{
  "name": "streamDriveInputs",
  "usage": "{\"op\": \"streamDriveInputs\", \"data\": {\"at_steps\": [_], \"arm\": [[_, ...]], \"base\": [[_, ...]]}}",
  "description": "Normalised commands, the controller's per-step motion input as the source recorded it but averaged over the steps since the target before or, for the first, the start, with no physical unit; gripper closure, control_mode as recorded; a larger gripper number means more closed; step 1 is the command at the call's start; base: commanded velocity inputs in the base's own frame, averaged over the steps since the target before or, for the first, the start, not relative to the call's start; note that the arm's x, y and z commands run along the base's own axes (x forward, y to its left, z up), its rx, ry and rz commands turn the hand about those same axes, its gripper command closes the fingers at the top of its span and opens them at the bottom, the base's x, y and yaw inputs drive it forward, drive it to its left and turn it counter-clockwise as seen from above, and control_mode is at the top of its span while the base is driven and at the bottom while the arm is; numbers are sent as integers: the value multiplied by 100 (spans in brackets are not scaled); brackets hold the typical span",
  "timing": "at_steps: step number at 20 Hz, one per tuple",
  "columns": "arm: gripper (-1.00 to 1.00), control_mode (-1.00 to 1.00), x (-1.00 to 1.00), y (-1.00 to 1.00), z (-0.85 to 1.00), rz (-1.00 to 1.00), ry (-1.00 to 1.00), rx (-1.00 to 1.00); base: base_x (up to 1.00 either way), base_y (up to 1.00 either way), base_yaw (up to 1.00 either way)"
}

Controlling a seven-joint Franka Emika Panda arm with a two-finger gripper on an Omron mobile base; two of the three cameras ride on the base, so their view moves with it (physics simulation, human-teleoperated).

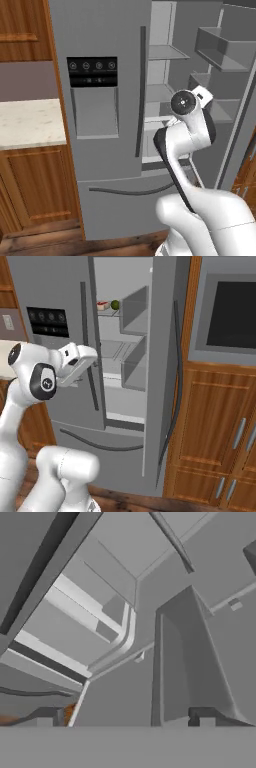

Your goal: Open the fridge, remove the apple, lime, and steak, and place them on any counter.

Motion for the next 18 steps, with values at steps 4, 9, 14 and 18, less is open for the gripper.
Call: {"op": "streamDriveInputs", "data": {"at_steps": [4, 9, 14, 18], "arm": [[-100, -100, -26, 86, 81, 5, 6, 36], [-100, -100, -2, 53, 23, 0, -2, 41], [-100, -100, 32, 17, -11, -5, -9, 34], [-100, -100, 62, 6, -19, -5, -17, 6]], "base": [[0, 0, 0], [0, 0, 0], [0, 0, 0], [0, 0, 0]]}}
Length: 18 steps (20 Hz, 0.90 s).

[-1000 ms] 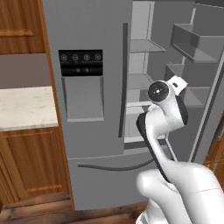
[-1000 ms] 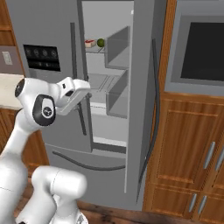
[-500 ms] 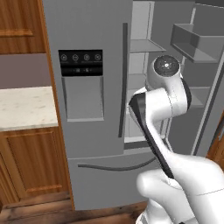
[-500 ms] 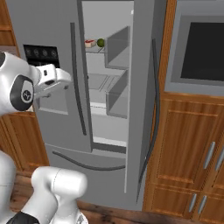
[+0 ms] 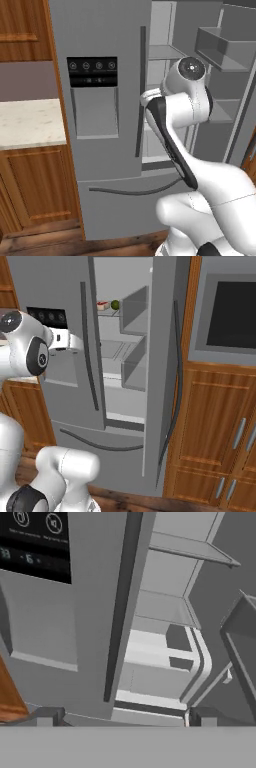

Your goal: Open the fridge, remove the apple, lime, and steak, and place them on any counter.

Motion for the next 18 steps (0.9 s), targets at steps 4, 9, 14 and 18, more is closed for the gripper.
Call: {"op": "streamDriveInputs", "data": {"at_steps": [4, 9, 14, 18], "arm": [[-100, -100, 80, 9, -11, -6, -7, 0], [-100, -100, 91, 9, -6, -1, 1, 0], [-100, -100, 78, 1, -18, 0, 5, 0], [-100, -100, 72, 1, -15, -1, 6, 0]], "base": [[0, 0, 0], [0, 0, 0], [0, 0, 0], [0, 0, 0]]}}
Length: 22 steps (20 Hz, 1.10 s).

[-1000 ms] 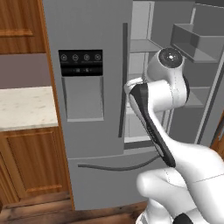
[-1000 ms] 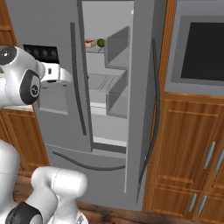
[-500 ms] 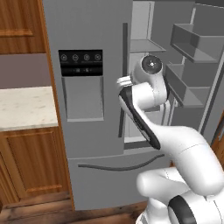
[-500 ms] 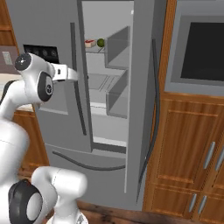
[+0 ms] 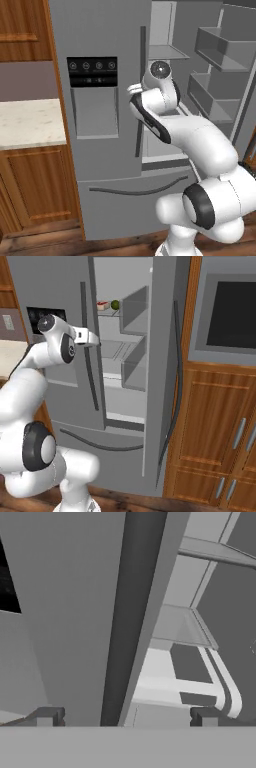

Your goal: Open the fridge, remove the apple, lime, and steak, and place them on any counter.

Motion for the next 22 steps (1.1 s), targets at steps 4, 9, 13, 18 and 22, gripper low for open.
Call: {"op": "streamDriveInputs", "data": {"at_steps": [4, 9, 13, 18, 22], "arm": [[-100, -100, 65, 7, -27, 0, 0, 3], [-100, -100, 63, 8, -38, 0, 0, 9], [-100, -100, 62, 4, -30, 0, -1, 9], [100, -100, 14, 26, -21, 0, -4, 5], [100, -100, -38, 89, -1, 0, 0, 0]], "base": [[0, 0, 0], [0, 0, 0], [0, 0, 0], [0, 0, 0], [0, 0, 0]]}}
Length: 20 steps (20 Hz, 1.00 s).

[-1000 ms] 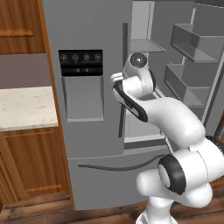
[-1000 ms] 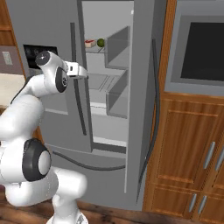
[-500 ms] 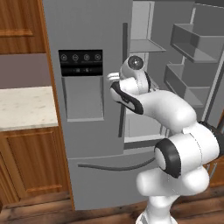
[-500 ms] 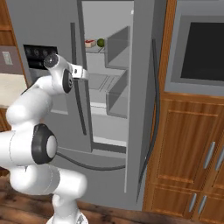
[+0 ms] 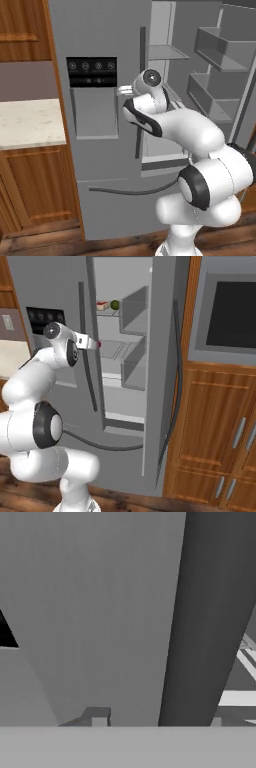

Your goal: Open the fridge, remove the apple, lime, and steak, and place them on any counter.

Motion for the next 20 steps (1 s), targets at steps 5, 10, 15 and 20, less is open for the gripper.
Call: {"op": "streamDriveInputs", "data": {"at_steps": [5, 10, 15, 20], "arm": [[100, -100, -95, 86, 3, 6, 0, 0], [100, -100, -100, 83, 16, 21, 0, 0], [100, -100, -100, 100, 21, 25, 6, 0], [100, -100, -100, 100, 17, 21, 7, -3]], "base": [[0, 0, 0], [0, 0, 0], [0, 0, 0], [0, 0, 0]]}}
